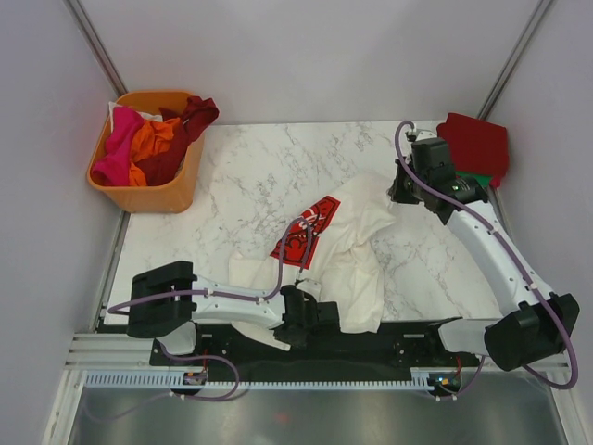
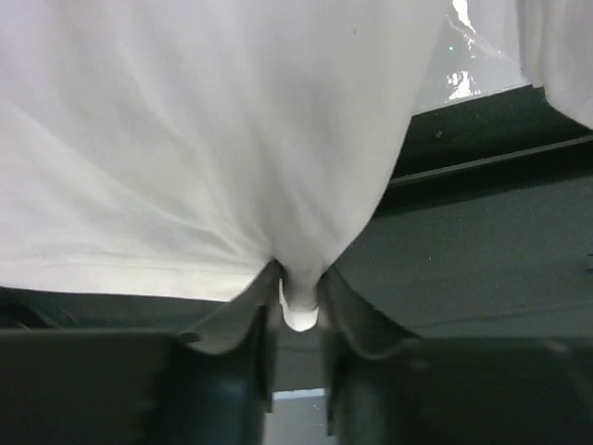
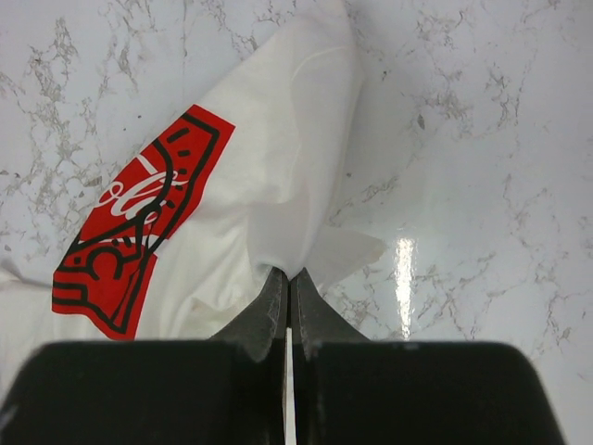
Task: Fold and stack the t-shirts
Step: Flatten the tshirt out
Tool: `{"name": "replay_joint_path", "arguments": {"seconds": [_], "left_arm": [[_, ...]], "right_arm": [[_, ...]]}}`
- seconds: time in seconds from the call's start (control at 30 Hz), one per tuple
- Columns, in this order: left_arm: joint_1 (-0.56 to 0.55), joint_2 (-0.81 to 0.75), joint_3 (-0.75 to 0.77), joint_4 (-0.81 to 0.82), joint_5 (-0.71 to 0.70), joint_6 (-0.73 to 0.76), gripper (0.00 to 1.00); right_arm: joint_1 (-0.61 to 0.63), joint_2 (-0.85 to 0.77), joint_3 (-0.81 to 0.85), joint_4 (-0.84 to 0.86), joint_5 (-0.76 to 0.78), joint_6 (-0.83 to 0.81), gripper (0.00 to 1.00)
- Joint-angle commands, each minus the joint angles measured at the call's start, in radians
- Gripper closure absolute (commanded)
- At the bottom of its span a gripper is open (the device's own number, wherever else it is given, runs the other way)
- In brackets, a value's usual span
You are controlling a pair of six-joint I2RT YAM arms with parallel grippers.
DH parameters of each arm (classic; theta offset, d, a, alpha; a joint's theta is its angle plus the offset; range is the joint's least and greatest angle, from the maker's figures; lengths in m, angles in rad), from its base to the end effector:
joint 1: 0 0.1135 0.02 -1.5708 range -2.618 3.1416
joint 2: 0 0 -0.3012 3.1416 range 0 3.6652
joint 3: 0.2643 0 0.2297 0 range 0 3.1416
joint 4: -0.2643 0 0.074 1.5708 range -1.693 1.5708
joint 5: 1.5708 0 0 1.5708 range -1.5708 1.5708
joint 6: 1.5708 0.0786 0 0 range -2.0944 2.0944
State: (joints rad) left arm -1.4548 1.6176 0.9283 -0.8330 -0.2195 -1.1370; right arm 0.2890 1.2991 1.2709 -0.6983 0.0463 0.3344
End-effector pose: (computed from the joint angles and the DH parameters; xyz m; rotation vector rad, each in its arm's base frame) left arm 0.0460 -0.2470 0.1691 0.4539 2.8817 0.0192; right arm 0.2661 0.0753 0.3561 0.0765 2.3098 0.2674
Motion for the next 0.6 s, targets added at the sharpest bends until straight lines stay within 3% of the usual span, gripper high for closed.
{"name": "replay_joint_path", "arguments": {"seconds": [0.0,0.03,0.07,0.17,0.27,0.37,0.4,0.5,0.53,0.57], "left_arm": [[-0.012,0.068,0.007,-0.008,-0.053,0.008,0.76],[-0.013,0.065,0.004,-0.014,-0.069,0.008,0.95],[-0.01,0.044,0.004,-0.044,-0.078,0.003,0.98],[-0.01,-0.078,0.027,-0.134,-0.103,0.013,0.98],[-0.01,-0.214,0.17,-0.321,-0.153,0.051,0.98],[-0.01,-0.364,0.384,-0.419,-0.227,0.063,0.98],[-0.009,-0.422,0.467,-0.524,-0.288,0.068,0.98],[0.088,-0.501,0.478,-0.532,-0.291,0.1,0.98],[0.205,-0.543,0.425,-0.456,-0.18,0.238,0.96],[0.271,-0.562,0.425,-0.456,-0.179,0.24,0.93]], "right_arm": [[-0.016,-0.049,-0.016,-0.004,-0.005,-0.014,1.0],[-0.022,-0.053,-0.018,-0.007,-0.005,-0.017,1.0],[-0.024,-0.057,-0.016,-0.012,-0.006,-0.017,1.0],[-0.037,-0.076,0.008,-0.035,-0.013,-0.012,1.0],[-0.056,-0.127,0.057,-0.079,-0.005,0.006,1.0],[-0.068,-0.217,0.091,-0.102,0.059,0.032,1.0],[-0.071,-0.251,0.099,-0.113,0.081,0.035,1.0],[-0.073,-0.273,0.113,-0.127,0.128,0.038,1.0],[-0.073,-0.265,0.11,-0.13,0.132,0.04,1.0],[-0.073,-0.265,0.107,-0.13,0.133,0.04,1.0]]}}
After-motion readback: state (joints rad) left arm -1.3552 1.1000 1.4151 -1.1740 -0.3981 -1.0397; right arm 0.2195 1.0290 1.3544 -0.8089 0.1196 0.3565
